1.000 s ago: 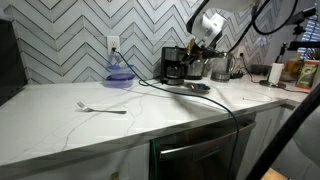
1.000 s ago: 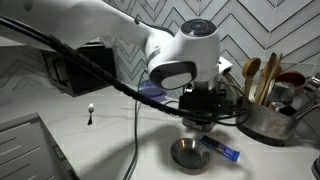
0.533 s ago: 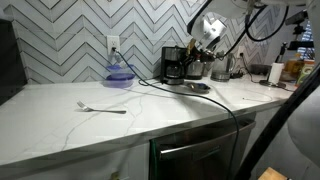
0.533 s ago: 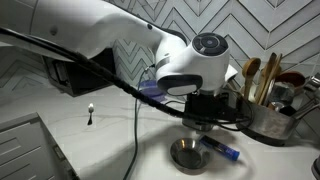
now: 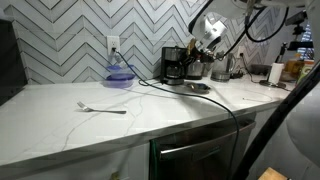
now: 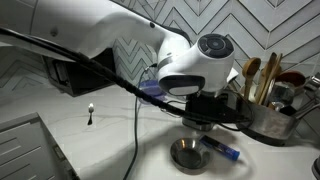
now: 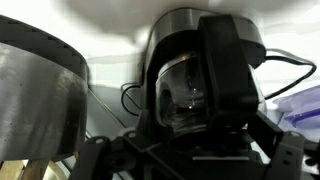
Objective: Remove the kettle from the coffee machine and put it on the counter
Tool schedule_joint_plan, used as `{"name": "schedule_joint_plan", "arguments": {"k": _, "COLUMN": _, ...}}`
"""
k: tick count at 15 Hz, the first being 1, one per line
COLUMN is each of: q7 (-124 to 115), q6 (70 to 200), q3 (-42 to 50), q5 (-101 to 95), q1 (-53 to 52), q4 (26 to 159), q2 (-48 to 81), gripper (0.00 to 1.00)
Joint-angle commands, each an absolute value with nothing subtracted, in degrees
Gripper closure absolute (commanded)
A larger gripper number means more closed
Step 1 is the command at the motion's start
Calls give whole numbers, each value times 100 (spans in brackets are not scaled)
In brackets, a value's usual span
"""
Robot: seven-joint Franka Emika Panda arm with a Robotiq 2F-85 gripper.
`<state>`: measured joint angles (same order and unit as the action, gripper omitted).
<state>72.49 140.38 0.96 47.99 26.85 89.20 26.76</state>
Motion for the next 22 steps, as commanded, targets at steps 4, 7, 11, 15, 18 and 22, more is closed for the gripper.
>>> {"name": "schedule_joint_plan", "arguments": {"k": 4, "q7": 7487, "q6": 13720, "q3": 200, "q5": 4811, "q1": 2702, "q4": 8825, "q2": 2697, "gripper": 16}}
{"name": "schedule_joint_plan", "arguments": {"k": 7, "q7": 7519, "q6": 13691, "q3": 208, "q5": 4807, "q1": 2700, "q4": 8843, "q2": 2691, "gripper": 42}}
{"name": "schedule_joint_plan", "arguments": {"k": 11, "q7": 7565, "q6": 13477, "q3": 238, "q5": 4816, "q1": 2680, "q4": 8857, "q2": 2644, "gripper": 72}}
{"name": "schedule_joint_plan", "arguments": {"k": 15, "q7": 7615, "q6": 13388, "q3": 269, "q5": 4812, "q1": 2671, "q4": 8872, "q2": 2614, "gripper": 91}}
{"name": "schedule_joint_plan", "arguments": {"k": 18, "q7": 7696, "q6": 13350, "q3": 281, "q5": 4793, "q1": 2676, "q4": 8913, "q2": 2560, "gripper": 92}}
{"name": "schedule_joint_plan", "arguments": {"k": 22, "q7": 7809, "q6": 13114, "q3": 307, "q5": 4785, "q1": 2723, "q4": 8993, "q2": 2411, "gripper": 92}}
